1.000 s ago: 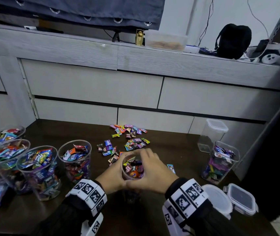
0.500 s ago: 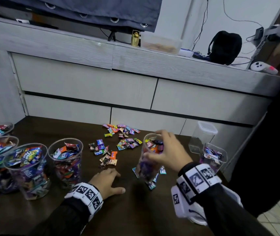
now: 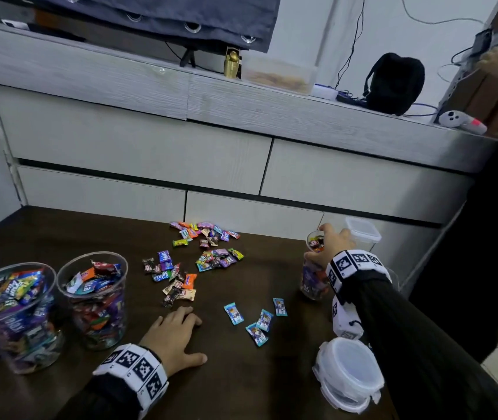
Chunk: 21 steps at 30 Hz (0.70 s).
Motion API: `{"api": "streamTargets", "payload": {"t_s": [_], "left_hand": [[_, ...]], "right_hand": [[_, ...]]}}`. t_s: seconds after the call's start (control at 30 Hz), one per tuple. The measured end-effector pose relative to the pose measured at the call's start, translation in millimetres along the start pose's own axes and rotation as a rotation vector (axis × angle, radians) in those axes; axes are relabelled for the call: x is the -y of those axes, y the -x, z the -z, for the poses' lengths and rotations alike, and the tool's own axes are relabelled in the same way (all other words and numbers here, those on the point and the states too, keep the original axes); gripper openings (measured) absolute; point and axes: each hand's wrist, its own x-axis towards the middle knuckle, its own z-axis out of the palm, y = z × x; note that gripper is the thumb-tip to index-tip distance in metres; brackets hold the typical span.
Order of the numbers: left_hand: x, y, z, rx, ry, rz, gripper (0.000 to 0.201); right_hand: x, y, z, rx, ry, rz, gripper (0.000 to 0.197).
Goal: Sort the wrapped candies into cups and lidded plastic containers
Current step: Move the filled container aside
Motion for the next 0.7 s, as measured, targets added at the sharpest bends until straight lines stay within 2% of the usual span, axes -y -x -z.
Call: {"api": "streamTargets", "payload": {"t_s": [0.27, 0.7], "left_hand": [[3.8, -1.7, -2.6, -0.014, -0.009, -0.016, 0.074], [3.0, -3.6, 0.3, -0.016, -0.017, -0.018, 0.074]], "right_hand": [[-1.6, -21.3, -21.8, 0.009, 0.135, -0.082, 0.068], [-20.4, -21.6, -26.8, 0.040, 0.366, -0.047, 0.065]]}}
